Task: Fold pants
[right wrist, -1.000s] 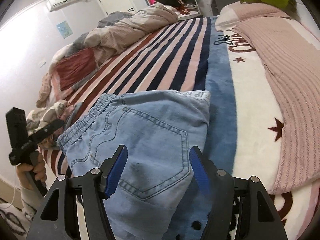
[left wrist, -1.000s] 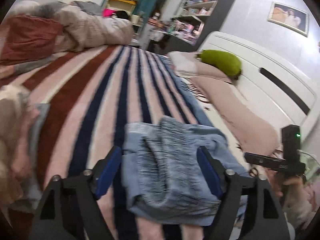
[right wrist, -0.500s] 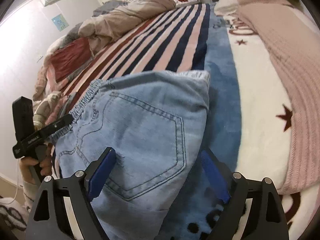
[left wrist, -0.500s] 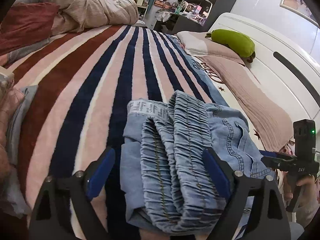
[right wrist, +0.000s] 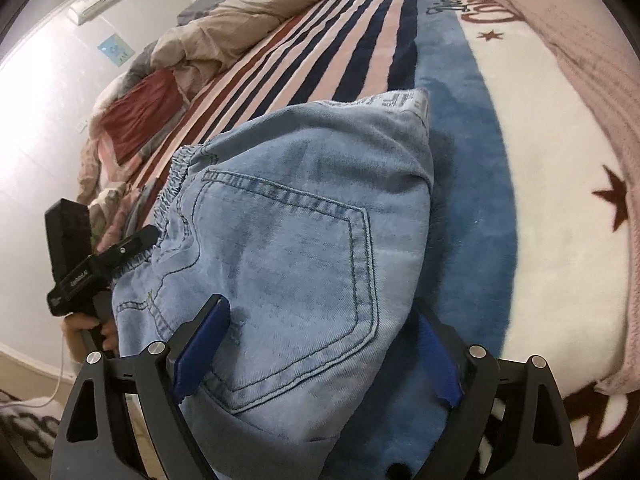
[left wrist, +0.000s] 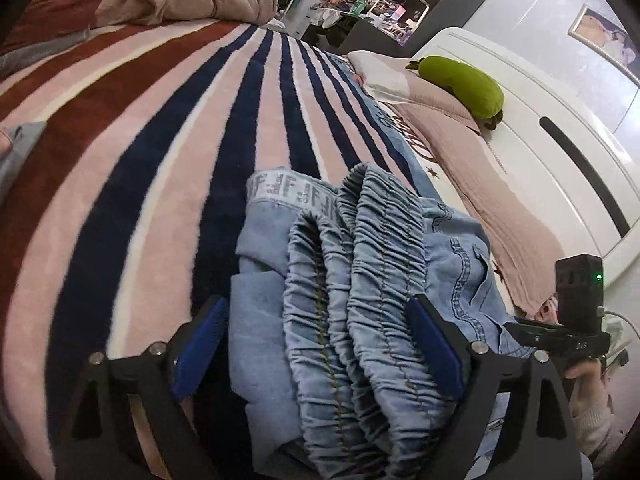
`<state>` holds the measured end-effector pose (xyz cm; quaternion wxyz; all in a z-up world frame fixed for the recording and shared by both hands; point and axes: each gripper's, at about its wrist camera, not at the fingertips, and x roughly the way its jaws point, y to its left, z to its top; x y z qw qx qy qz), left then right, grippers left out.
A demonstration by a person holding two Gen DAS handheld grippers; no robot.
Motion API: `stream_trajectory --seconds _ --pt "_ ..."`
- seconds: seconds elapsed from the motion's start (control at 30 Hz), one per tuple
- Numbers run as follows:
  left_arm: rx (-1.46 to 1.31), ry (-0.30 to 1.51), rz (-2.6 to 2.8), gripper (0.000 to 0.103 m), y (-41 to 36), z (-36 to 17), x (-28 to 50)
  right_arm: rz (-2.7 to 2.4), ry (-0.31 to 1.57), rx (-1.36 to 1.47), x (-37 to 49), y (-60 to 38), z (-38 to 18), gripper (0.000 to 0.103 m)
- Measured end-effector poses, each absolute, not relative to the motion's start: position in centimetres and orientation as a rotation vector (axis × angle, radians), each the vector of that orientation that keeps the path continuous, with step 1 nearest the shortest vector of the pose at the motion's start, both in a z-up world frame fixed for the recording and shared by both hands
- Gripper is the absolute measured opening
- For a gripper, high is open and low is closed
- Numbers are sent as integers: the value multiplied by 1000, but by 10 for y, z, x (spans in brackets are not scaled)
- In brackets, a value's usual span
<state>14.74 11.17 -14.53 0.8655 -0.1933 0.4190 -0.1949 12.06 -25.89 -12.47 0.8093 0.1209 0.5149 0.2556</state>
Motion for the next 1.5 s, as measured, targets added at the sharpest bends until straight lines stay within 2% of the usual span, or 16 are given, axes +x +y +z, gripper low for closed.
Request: stream_trajectory --seconds 0.03,0.07,0.13,0.27,0.33,0.43,0.63,0.97,1.5 --pt "-413 878 -417 81 111 -146 148 554 1102 265 121 -258 -125 82" --pt "-425 881 -430 74 110 -146 148 566 1106 272 122 -257 -126 70" --pt "-421 880 -431 68 107 -144 147 594 1117 291 123 -255 -127 58" --pt "-375 855 -431 46 98 -133 138 584 1094 238 120 -245 -120 30" --pt "-356 839 -422 38 96 -127 136 580 1064 211 116 -242 -111 19" --pt "-338 808 -420 30 97 -114 131 572 1030 190 113 -239 -99 12" --pt "-287 744 -401 28 108 -88 117 584 956 141 105 -221 -66 10" --pt "-270 625 -318 28 168 -44 88 641 875 81 95 -162 -22 10" --pt "-198 497 12 28 326 21 43 927 780 24 123 19 24 10"
